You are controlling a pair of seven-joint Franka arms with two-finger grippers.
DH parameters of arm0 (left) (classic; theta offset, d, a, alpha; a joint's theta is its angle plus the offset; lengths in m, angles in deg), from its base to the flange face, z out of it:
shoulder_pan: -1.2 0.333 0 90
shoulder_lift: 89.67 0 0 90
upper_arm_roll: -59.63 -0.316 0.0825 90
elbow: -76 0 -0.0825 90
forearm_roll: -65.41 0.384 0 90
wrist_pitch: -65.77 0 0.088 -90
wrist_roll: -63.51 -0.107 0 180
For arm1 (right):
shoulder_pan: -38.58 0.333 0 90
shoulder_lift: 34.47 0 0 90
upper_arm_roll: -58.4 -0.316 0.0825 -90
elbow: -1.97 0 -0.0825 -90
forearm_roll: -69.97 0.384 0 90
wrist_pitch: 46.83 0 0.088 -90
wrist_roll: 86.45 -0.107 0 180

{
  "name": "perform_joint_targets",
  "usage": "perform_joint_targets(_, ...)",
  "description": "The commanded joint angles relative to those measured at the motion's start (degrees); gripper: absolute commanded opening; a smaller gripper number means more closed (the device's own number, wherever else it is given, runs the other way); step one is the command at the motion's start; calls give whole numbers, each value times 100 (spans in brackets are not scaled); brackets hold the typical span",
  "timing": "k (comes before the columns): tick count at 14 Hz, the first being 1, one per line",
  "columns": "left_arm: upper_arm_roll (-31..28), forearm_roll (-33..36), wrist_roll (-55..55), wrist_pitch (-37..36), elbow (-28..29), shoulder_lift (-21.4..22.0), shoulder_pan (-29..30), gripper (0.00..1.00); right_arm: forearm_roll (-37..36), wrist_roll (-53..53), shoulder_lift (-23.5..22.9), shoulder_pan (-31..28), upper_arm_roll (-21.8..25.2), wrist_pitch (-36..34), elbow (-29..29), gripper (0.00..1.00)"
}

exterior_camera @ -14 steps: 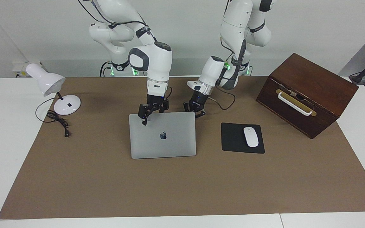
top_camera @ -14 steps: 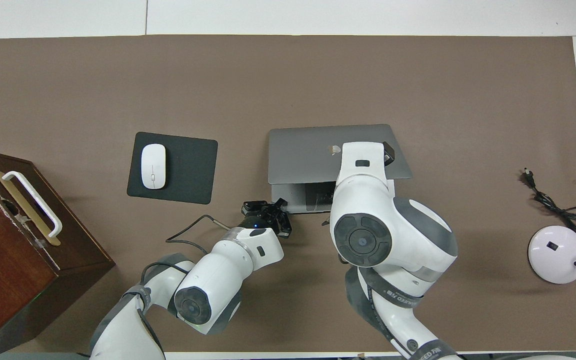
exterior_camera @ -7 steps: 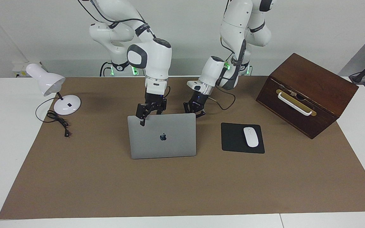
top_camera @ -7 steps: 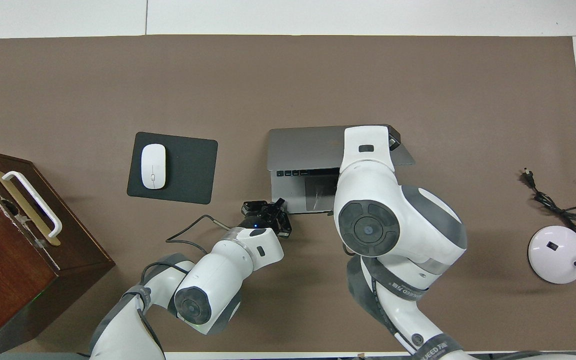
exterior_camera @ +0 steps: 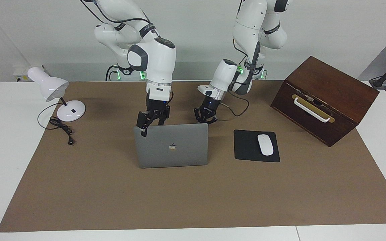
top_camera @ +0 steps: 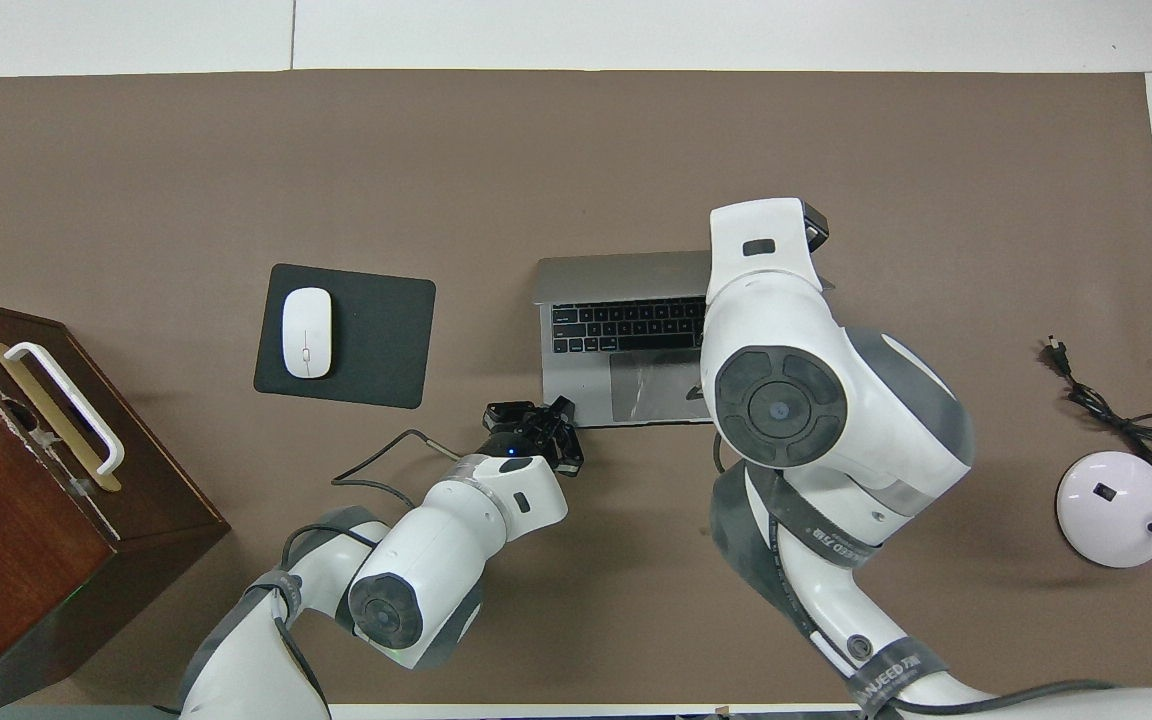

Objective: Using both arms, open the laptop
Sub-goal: 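Push the laptop lid farther open with the right gripper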

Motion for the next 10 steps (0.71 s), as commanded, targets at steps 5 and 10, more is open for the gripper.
perform_joint_targets(5,-129,27,-112,53,-114,-332,-22,0,110,754,-468,-119,75,-210,831,100)
perform_joint_targets(10,-138,27,-112,53,-114,-332,-22,0,110,1000,-635,-66,233,-201,1156,100)
